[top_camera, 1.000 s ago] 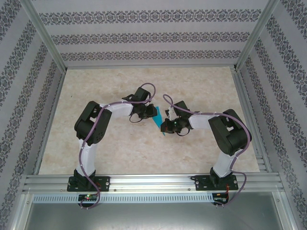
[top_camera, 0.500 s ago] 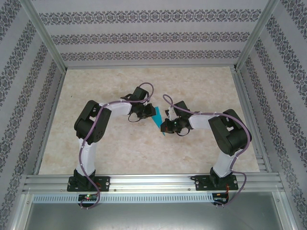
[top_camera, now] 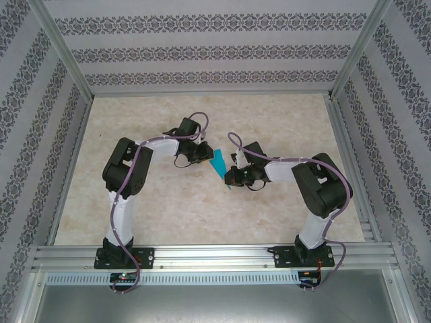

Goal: Fold a paper plane with a square sheet of paper (pick it up from the middle)

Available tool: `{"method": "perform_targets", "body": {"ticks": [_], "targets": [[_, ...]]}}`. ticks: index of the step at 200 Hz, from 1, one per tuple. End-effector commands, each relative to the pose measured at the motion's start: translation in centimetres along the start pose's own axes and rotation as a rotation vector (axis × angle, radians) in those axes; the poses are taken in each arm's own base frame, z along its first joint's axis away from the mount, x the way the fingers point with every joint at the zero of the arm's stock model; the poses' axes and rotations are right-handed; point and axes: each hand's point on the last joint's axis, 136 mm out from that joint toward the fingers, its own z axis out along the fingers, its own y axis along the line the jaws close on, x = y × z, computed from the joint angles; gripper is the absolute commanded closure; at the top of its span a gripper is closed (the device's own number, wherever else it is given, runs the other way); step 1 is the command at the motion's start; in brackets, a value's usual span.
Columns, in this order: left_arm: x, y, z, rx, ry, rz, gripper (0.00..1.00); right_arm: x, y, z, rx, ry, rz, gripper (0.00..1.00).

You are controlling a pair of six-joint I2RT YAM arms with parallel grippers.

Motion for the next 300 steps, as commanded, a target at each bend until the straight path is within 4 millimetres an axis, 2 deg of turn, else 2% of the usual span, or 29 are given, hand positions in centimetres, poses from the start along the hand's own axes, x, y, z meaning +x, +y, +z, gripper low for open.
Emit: {"method": "perform_targets", "body": {"ticks": [1,77,92,114,142,163,175,200,223,256,300], "targets": [[-4.1,7.1,-0.7,-0.182,-0.119,-0.037,0.81,6.9,-7.2,0.6,0.252,0.188,0.146,0.96],[-7.3,6.9,-2.7,-0.165,-0.168,0.010,0.81,7.0,-7.2,0.6,0.253,0.190,0.150,0.96],[-7.7,6.2,-3.2,-0.147,-0.171,0.025,0.81,6.9,-7.1,0.5,0.251,0.186,0.148,0.96],[-7.5,4.0,-4.4,-0.075,-0.185,0.048,0.81,6.6,-6.8,0.5,0.244,0.179,0.143,0.96],[-5.4,0.3,-6.1,0.039,-0.191,0.079,0.81,6.6,-6.7,0.5,0.240,0.178,0.144,0.96],[-2.5,-2.3,-5.9,0.092,-0.156,0.116,0.82,6.6,-6.8,0.6,0.243,0.183,0.145,0.97],[-0.8,-3.6,-5.3,0.105,-0.127,0.134,0.85,6.7,-6.9,0.7,0.244,0.184,0.149,0.97],[2.6,-4.9,-3.6,0.111,-0.087,0.142,0.87,6.6,-6.9,0.7,0.245,0.182,0.150,0.99],[4.9,-6.3,-1.8,0.157,-0.037,0.136,0.89,6.5,-6.9,0.7,0.248,0.182,0.153,1.00],[6.8,-7.0,0.5,0.159,0.019,0.141,0.93,6.4,-6.8,0.8,0.247,0.182,0.153,1.00],[7.7,-4.7,2.4,0.099,0.055,0.098,0.93,6.5,-7.0,0.7,0.252,0.184,0.160,1.00]]}}
